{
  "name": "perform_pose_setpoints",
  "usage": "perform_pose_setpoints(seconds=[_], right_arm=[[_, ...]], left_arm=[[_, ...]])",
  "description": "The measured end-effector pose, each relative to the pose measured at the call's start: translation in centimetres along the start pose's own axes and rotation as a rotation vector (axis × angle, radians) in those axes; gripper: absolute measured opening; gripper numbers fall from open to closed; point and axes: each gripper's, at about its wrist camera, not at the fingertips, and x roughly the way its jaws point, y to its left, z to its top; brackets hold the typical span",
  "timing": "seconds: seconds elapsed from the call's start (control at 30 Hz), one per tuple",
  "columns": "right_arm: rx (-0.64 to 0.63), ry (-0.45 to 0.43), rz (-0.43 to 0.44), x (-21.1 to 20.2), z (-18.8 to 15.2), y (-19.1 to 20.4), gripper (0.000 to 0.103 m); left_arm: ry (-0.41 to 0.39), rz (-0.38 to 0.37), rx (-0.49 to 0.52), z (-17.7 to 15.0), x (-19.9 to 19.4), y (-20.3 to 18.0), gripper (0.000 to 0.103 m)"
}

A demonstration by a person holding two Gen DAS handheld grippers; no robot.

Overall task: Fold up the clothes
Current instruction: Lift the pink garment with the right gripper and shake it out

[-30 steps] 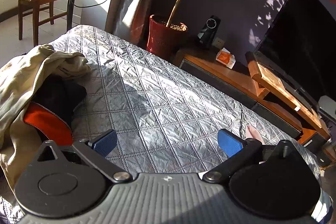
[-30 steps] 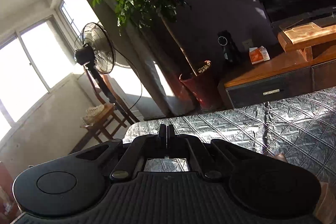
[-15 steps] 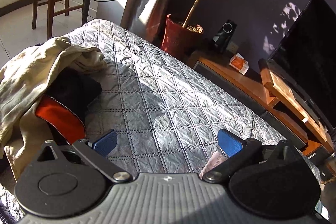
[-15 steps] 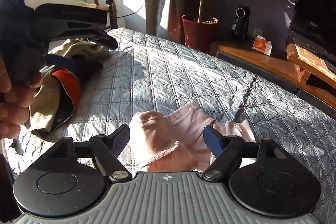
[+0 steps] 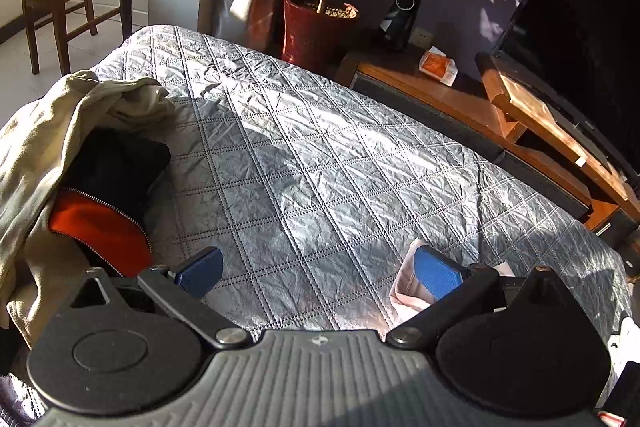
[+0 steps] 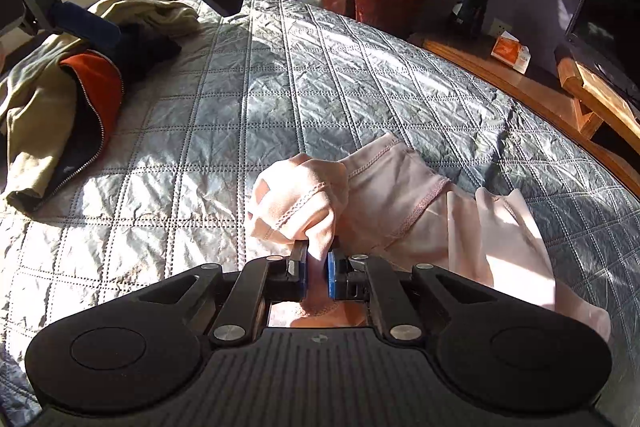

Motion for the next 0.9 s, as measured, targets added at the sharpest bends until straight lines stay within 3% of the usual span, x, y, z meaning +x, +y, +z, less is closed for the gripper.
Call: perform_pose_setpoints(seconds=[0.23, 0.33, 0.43, 0.57, 0.63, 0.8, 0.9], right_arm=[[0.276, -0.166, 0.034, -5.9, 3.2, -8.3, 0.011], [0.372, -0.250, 0.056, -8.7, 5.0, -11.6, 0.011], [0.391, -0.344, 0.119, -11.5, 8.0, -12.8, 0.011], [0.358, -0.519, 0.213, -16.5, 12.2, -12.3, 0.011], [0.323, -0.589, 0.209, -18.6, 13.2, -11.7, 0.011], [0.491, -0.619, 0.161, -19.3, 9.5, -14.0, 0.011], [0.761, -0.606, 0.090, -18.5, 2.0, -17.6, 0.011]], left_arm=[[0.027, -0.087, 0.182, -0.7, -0.1, -2.1, 0.100], [0.021, -0.082, 0.286, -1.2, -0.3, -3.5, 0.100], [0.024, -0.092, 0.367, -1.8, -0.4, -4.6, 0.100], [0.055, -0.194, 0.452, -2.8, -0.6, -5.8, 0.098], [0.054, -0.224, 0.504, -3.4, -0.9, -6.5, 0.098], [0.047, -0.248, 0.553, -4.2, -1.2, -7.2, 0.098], [0.044, -0.243, 0.554, -4.0, -1.3, -6.9, 0.098]])
